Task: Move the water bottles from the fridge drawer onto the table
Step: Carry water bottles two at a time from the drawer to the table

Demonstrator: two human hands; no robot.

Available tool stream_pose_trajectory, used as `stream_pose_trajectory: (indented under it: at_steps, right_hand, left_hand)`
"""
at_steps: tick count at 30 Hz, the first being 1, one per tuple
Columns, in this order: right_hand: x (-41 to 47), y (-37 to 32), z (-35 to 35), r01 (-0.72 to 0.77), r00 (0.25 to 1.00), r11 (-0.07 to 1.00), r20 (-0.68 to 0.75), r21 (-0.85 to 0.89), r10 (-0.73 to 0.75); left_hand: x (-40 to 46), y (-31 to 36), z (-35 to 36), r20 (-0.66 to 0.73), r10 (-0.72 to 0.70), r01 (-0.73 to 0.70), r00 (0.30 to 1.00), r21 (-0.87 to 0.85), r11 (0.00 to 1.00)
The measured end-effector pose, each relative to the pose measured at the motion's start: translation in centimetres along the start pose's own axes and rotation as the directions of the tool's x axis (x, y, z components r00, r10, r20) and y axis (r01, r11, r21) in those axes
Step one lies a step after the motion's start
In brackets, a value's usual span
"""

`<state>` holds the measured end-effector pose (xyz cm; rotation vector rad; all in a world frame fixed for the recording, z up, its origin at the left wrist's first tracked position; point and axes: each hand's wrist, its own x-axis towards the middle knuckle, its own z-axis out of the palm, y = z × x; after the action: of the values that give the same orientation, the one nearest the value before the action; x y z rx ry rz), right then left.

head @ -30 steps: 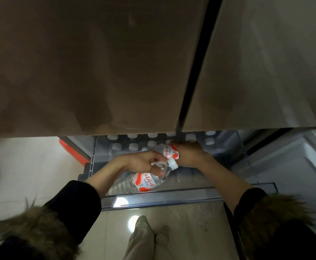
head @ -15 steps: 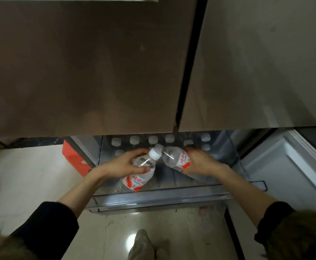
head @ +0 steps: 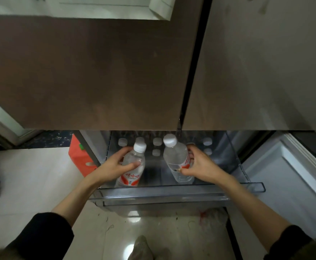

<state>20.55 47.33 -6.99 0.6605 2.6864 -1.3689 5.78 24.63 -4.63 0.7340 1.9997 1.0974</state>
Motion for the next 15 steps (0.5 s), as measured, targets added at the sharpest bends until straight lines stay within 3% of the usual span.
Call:
stream_pose_trajectory:
  at_steps: [3,7,11,15]
  right_hand:
    - [-0.8,-1.3,0.1,0.086,0.996,0.993,0.015,-0.077,-0.085]
    - [-1.9,-2.5,0.2,0.167,0.985,0.98,-0.017,-0.107,-0.17]
    - [-3.1,-4.0,0.3,0.23,0.967,0.97,-0.091,-0.08,-0.237]
    - [-4.1,-6.4,0.3,0.319,0.938,0.944,-0.114,-0.091,-0.328]
  left_hand:
    - [-0.8,-0.1,0.1,-0.025,0.071,-0.07,0.997,0.059,0.996]
    - [-2.0,-1.1,0.1,-0.181,0.12,-0.115,0.976,0.035,0.993]
    - [-3.7,-1.8,0.5,-0.338,0.169,-0.172,0.926,0.019,0.985]
    - [-5.6,0.2,0.1,-0.412,0.28,-0.283,0.867,0.057,0.958]
